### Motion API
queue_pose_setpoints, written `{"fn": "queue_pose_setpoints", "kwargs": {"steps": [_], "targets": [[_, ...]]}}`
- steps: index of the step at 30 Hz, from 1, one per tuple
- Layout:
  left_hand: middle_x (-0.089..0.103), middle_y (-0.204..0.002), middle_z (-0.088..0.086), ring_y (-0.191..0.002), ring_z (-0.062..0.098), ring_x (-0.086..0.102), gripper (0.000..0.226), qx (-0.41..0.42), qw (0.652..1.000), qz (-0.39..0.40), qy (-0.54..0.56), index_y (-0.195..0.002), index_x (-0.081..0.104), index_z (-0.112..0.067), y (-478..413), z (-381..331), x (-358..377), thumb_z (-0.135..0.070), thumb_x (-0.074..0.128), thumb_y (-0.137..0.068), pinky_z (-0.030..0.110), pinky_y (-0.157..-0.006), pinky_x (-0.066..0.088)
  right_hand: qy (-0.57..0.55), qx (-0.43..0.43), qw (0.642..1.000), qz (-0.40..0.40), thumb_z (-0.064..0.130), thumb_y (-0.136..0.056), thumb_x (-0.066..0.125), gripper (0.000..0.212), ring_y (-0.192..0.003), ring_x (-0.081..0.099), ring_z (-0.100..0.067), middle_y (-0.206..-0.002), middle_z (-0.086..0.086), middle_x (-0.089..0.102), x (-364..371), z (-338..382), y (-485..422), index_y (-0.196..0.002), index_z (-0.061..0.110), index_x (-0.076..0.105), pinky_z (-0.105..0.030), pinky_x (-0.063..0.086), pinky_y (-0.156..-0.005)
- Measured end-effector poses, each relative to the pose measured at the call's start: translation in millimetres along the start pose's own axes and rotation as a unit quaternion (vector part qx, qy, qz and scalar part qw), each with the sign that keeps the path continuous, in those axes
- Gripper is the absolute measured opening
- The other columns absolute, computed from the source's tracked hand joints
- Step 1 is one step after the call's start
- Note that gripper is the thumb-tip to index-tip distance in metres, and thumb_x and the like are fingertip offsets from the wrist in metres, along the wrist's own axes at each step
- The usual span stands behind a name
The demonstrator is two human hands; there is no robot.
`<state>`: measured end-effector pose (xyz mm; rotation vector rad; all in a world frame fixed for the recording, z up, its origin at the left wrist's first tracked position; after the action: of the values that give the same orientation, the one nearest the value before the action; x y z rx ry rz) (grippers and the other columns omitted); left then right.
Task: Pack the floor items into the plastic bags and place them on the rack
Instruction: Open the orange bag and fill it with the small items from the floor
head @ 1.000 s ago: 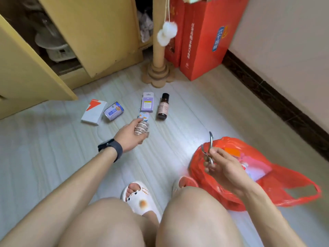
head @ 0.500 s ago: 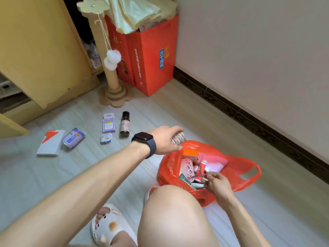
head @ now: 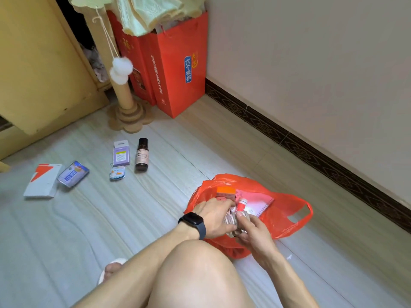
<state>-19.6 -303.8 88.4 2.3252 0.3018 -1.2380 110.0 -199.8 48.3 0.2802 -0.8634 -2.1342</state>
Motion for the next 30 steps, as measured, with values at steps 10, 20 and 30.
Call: {"fn": "queue_pose_setpoints", "kwargs": {"steps": [10,20,30], "targets": [[0.006,-0.164,0.006,-0.149,0.023,-0.016,0.062,-0.024,0.949,0.070,-0.308,-0.155,0.019,-0.022,19.1,48.8,-3.1,-0.049,0.030,-0.100,0.063,-0.112,-0.017,0.495,-0.042,0.849,-0.178,0.030,-0.094,0.052,0.046,-0.124,0.052,-0.034,-0.137,-0.018,0.054,-54.4,-1.6,-36.5,-0.137,0.014,0.048,-0.039,0.042,-0.100],[0.043,-0.150,-0.002,-0.149,0.018,0.013,0.060,-0.123,0.992,0.001,-0.027,-0.149,0.032,-0.030,14.4,56.9,-68.4,-0.045,0.043,-0.093,0.054,-0.117,0.002,0.514,-0.200,0.831,-0.074,0.025,-0.096,0.054,0.040,-0.129,0.051,-0.018,-0.139,0.001,0.058,-9.0,55.1,-0.2,-0.135,0.021,0.055,-0.029,0.038,-0.101],[0.028,-0.156,0.000,-0.144,0.020,0.021,0.060,-0.229,0.958,-0.056,-0.163,-0.149,0.027,-0.030,94.0,171.0,-163.5,-0.040,0.045,-0.092,0.052,-0.116,0.010,0.495,-0.349,0.794,0.052,0.040,-0.098,0.052,0.041,-0.126,0.050,-0.011,-0.145,0.016,0.049,142.4,127.5,-0.6,-0.138,0.040,0.046,-0.036,0.039,-0.108]]}}
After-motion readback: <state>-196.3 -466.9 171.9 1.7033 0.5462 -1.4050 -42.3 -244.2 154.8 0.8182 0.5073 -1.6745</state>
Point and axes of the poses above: each hand's wrist, its own y-axis away from the middle knuckle, its own x-axis out of the palm, z = x × y, the point moved 2 cm from there along -y, towards the middle knuckle
